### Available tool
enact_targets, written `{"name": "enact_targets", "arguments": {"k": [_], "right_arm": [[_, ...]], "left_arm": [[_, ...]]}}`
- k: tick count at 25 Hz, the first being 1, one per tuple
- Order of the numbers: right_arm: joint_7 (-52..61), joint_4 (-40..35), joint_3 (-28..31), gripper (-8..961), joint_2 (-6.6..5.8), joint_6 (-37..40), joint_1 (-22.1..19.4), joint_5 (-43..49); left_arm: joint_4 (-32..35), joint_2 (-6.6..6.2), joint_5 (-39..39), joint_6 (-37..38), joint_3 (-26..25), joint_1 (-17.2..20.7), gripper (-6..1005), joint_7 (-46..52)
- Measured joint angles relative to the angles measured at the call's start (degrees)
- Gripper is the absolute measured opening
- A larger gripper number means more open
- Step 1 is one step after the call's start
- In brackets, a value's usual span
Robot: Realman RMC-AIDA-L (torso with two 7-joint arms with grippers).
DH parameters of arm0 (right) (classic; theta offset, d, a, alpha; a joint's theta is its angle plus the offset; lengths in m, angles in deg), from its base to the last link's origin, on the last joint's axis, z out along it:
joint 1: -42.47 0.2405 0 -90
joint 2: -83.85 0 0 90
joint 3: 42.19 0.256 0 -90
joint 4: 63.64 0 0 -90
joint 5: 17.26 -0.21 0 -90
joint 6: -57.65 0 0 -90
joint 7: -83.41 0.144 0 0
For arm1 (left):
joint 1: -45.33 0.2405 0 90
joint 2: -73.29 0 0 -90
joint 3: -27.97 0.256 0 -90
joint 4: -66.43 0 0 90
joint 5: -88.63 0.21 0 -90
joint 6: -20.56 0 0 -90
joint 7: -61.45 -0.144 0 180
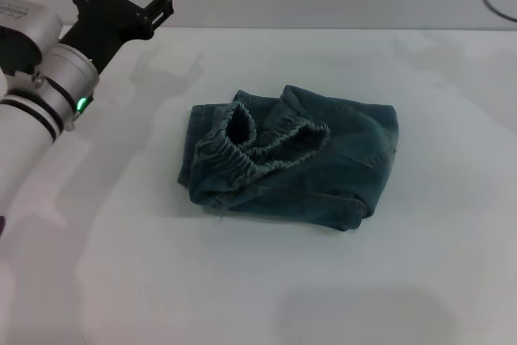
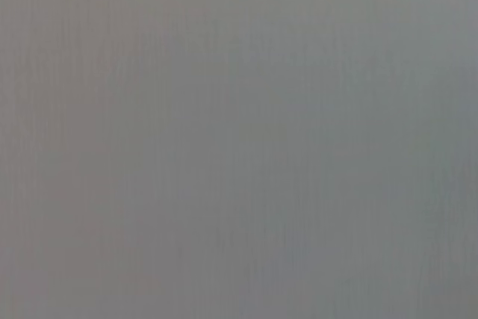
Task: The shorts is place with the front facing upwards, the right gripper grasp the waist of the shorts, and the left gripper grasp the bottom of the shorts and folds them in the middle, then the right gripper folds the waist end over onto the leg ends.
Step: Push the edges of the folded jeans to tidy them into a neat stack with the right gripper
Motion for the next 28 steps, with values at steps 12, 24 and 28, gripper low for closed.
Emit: {"name": "enact_targets", "arguments": {"k": [12, 24, 28], "right_arm": [[-73.55, 20.13, 8.16, 618, -0.29, 17.53, -10.49, -73.47], [-76.47, 28.38, 16.79, 618, -1.63, 20.44, -11.68, -71.96], [-76.47, 29.71, 16.95, 618, -1.93, 20.29, -11.83, -71.69]], "left_arm": [[-0.35, -1.34, 0.22, -0.75, 2.59, -2.32, 751, 22.02], [15.7, -3.12, 0.32, 10.29, 39.81, -7.17, 746, 60.65], [27.6, -0.82, -0.02, 17.12, 50.24, -7.14, 744, 69.74]]}}
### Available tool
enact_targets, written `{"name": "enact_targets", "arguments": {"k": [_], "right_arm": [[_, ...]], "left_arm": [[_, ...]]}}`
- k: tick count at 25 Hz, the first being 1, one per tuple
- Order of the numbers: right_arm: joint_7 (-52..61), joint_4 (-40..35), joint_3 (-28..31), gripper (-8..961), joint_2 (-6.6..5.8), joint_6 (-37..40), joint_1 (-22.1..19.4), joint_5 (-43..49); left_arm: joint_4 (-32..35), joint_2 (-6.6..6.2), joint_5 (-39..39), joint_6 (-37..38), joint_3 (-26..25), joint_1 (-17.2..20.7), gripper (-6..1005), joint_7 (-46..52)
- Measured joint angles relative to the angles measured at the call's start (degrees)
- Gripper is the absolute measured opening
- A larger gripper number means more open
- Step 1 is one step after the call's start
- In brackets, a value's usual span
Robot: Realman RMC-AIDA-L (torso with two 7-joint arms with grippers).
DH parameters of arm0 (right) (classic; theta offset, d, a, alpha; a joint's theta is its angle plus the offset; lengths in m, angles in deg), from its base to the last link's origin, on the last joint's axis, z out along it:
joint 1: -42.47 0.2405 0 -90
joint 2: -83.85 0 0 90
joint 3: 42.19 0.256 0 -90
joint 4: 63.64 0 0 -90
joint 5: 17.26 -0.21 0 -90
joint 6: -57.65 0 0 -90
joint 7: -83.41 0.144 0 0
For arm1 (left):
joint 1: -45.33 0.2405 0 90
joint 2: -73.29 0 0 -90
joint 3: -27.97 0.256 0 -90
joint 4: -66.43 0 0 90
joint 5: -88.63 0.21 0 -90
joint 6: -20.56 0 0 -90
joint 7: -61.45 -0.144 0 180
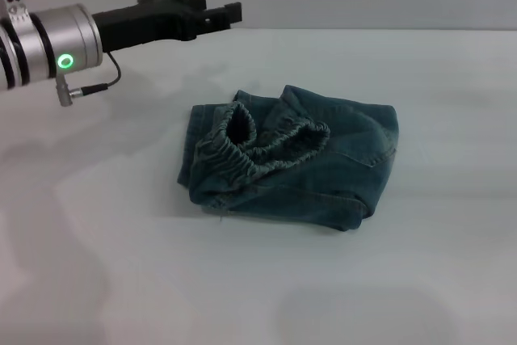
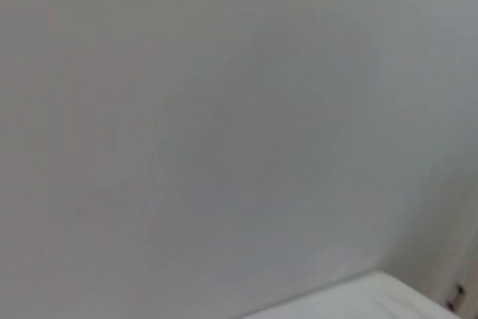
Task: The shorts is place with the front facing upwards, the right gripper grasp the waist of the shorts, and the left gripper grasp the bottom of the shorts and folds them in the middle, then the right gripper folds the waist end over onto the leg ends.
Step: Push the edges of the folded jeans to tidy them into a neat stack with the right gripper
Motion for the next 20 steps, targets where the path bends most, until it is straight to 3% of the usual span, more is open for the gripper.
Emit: {"name": "enact_targets", "arguments": {"k": [3, 5, 9, 10, 20], "right_arm": [[0.01, 0.85, 0.01, 617, -0.06, -0.14, -0.09, 0.12], [0.01, 1.74, 0.04, 617, -0.14, -0.15, -0.07, 0.14], [0.01, 3.64, 0.63, 616, -0.35, -0.16, 0.2, 0.26], [0.01, 4.3, 0.93, 616, -0.36, -0.16, 0.26, 0.3], [0.01, 6.16, 1.37, 617, -0.48, -0.23, 0.4, 0.41]], "left_arm": [[4.3, 0.44, -0.04, 1.62, 4.29, 0.15, 743, 3.8], [8.82, 0.57, -0.06, 2.35, 12.47, 0.28, 742, 9.79], [11.66, 0.91, 0.1, 2.29, 20.35, 0.23, 740, 14.32], [13.21, 1.26, 0.25, 2.18, 25.1, 0.09, 740, 16.9], [15.91, 1.69, -0.08, 3.62, 37.4, -0.54, 736, 22.82]]}}
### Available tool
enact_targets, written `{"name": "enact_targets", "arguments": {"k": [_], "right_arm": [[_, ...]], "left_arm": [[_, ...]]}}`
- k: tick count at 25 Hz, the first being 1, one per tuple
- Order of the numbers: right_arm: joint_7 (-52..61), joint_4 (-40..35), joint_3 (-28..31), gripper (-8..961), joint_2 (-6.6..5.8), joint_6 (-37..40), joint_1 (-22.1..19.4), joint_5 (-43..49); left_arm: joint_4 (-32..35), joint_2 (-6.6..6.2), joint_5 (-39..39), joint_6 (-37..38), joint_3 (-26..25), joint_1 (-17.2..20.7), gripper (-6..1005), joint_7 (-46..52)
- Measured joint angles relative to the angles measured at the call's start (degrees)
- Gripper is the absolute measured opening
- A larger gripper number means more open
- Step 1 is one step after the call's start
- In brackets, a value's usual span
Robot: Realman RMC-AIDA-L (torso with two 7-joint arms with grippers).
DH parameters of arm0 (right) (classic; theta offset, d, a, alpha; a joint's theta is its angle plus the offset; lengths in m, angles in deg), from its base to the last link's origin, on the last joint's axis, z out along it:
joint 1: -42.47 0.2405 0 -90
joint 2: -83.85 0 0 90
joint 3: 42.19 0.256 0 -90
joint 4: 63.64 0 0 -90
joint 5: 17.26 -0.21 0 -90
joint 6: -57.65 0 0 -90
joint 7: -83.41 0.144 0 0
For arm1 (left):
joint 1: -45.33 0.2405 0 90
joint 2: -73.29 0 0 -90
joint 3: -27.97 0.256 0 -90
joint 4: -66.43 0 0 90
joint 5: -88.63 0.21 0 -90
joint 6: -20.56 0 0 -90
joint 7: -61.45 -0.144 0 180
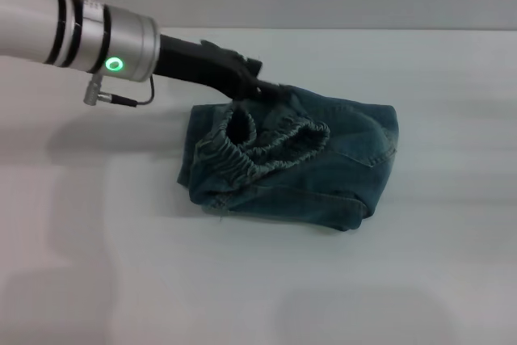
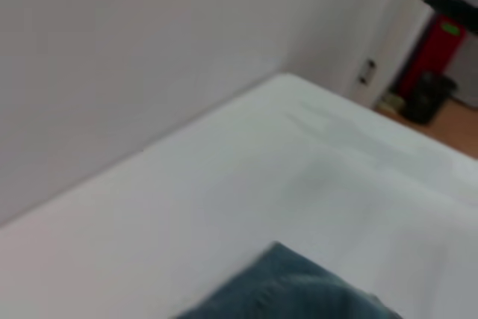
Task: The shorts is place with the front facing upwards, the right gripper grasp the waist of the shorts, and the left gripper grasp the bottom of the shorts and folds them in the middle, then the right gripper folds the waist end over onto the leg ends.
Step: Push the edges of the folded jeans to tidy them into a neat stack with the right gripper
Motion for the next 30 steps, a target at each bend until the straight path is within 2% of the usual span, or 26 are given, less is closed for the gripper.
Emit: {"name": "enact_targets", "arguments": {"k": [5, 7, 16, 25, 30], "right_arm": [[0.0, 0.12, -0.01, 617, 0.05, -0.38, 0.06, 0.06], [0.0, 0.19, -0.01, 617, 0.07, -0.52, 0.16, 0.1], [0.0, 1.49, -0.02, 618, -0.02, -0.87, 1.04, 0.49], [-0.02, 1.62, -0.02, 616, 0.03, -0.88, 0.92, 0.53], [-0.04, 2.1, 0.01, 616, -0.03, -0.89, 0.79, 0.53]], "left_arm": [[1.08, 0.32, -0.13, 0.47, 4.42, 0.3, 733, 1.31], [1.0, 0.45, -0.27, 0.47, 4.73, 0.29, 733, 1.31], [0.74, 0.72, -6.1, -2.39, 12.07, 1.27, 729, 1.3], [0.05, 0.77, -9.13, -13.06, 25.05, 2.59, 725, 4.61], [0.08, 0.79, -10.59, -13.9, 26.39, 2.59, 723, 5.15]]}}
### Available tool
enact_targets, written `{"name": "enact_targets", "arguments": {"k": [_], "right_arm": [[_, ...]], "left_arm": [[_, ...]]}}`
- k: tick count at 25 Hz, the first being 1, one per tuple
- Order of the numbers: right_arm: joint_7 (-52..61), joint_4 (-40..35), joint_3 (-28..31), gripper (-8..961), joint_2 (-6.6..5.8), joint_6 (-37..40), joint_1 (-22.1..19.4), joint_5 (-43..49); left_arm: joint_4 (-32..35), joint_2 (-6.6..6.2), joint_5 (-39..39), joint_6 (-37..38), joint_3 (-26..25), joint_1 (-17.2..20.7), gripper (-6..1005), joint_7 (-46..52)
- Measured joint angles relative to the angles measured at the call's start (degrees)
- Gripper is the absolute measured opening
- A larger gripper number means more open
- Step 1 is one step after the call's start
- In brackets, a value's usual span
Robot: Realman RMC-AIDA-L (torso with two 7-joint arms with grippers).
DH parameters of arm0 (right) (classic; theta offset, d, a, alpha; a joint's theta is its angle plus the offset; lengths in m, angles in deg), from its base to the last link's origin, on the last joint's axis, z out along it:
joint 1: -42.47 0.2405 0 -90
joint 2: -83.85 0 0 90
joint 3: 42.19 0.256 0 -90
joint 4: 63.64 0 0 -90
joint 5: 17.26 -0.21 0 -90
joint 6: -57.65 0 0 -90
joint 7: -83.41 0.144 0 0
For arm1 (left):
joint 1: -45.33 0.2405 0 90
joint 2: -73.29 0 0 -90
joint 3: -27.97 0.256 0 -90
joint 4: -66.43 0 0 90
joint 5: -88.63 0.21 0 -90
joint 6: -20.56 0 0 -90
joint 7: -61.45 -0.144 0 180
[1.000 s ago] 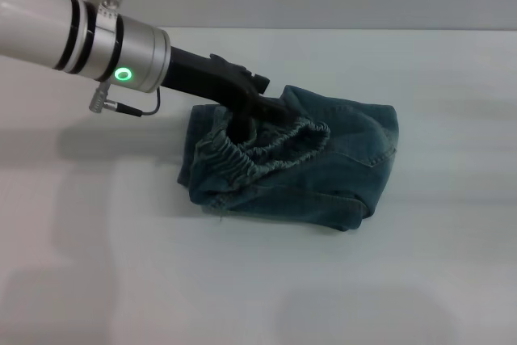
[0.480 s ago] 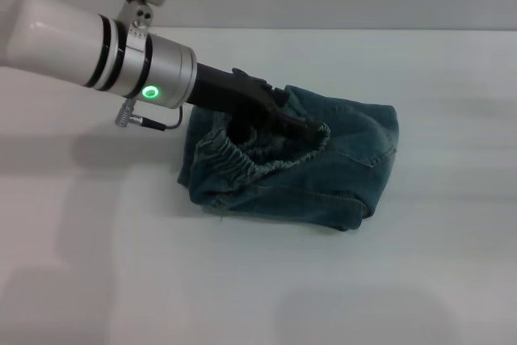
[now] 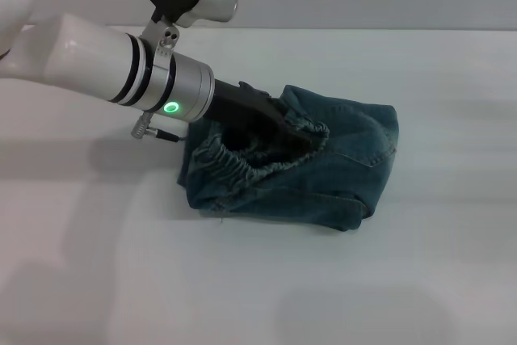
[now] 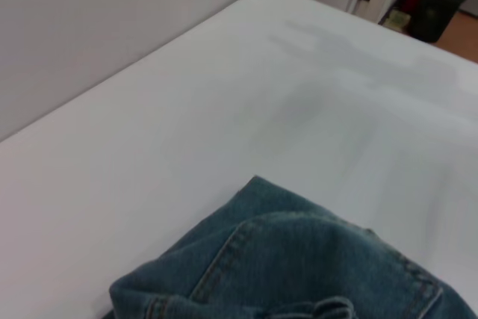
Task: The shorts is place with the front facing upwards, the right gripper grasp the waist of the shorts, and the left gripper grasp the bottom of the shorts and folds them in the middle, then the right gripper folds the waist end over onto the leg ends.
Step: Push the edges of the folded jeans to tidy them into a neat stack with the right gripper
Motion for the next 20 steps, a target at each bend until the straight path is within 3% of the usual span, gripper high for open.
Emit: {"name": "enact_targets", "arguments": {"k": [20], "right_arm": [[0.0, 0.31, 0.77, 617, 0.01, 0.21, -0.29, -0.11]], "left_arm": [[0.43, -0.37, 1.46, -7.15, 2.3, 2.0, 678, 2.78]]}}
